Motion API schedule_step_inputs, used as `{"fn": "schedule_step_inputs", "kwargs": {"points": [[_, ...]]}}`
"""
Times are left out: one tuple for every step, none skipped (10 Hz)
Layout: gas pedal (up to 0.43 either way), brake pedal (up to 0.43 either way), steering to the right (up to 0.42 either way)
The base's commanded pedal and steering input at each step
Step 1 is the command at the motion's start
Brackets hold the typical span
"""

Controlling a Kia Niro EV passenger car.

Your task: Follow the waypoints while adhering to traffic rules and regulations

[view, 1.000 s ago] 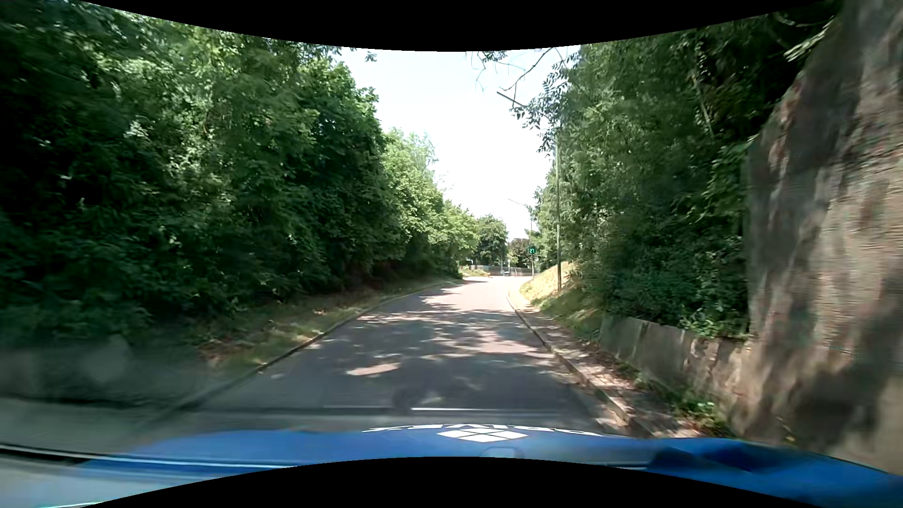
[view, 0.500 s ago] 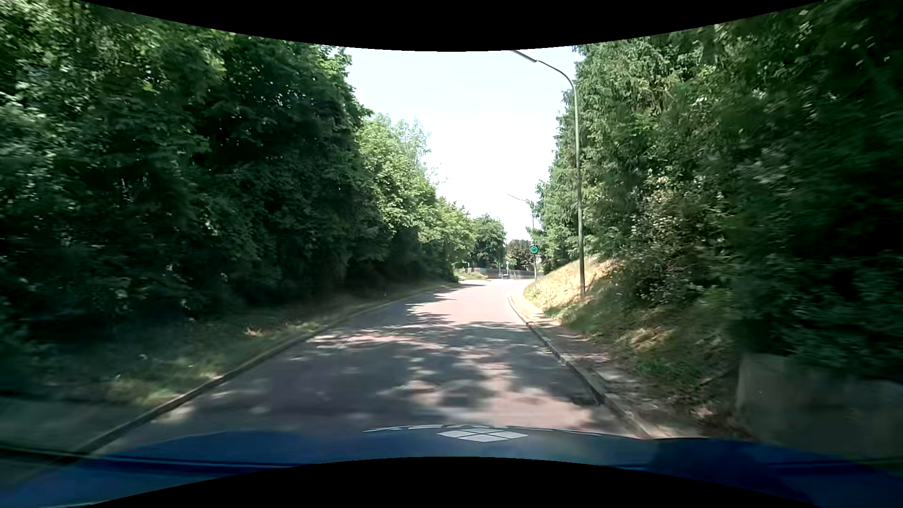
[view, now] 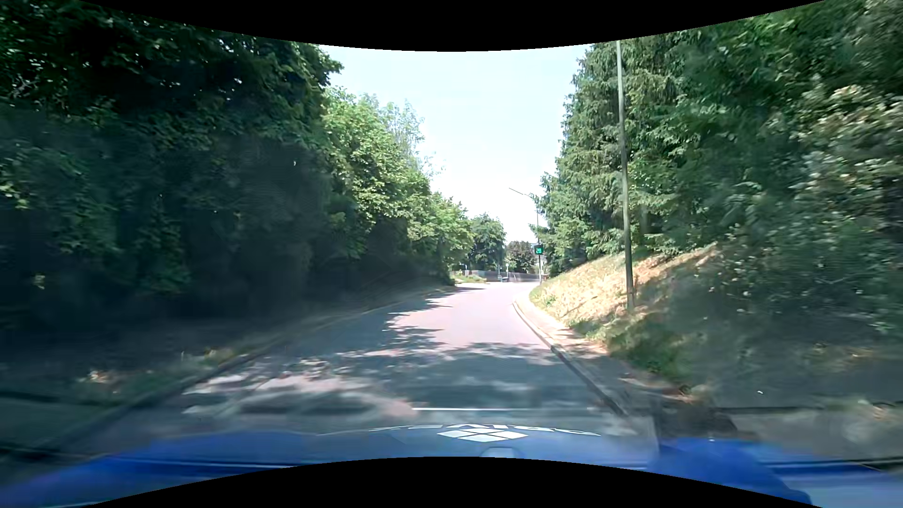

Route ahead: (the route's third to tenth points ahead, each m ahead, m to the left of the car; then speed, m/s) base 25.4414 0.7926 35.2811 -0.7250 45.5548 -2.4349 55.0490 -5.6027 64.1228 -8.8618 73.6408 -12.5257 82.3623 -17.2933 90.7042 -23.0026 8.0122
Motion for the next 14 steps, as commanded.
{"fn": "schedule_step_inputs", "kwargs": {"points": [[0.079,0.000,0.007],[0.079,0.000,0.007],[0.079,0.000,0.007],[0.059,0.000,0.007],[0.059,0.000,0.007],[0.059,0.000,0.007],[0.059,0.000,0.008],[0.059,0.000,0.013],[0.087,0.000,0.018],[0.098,0.000,0.020],[0.098,0.000,0.019],[0.087,0.000,0.019],[0.087,0.000,0.020],[0.079,0.000,0.020]]}}
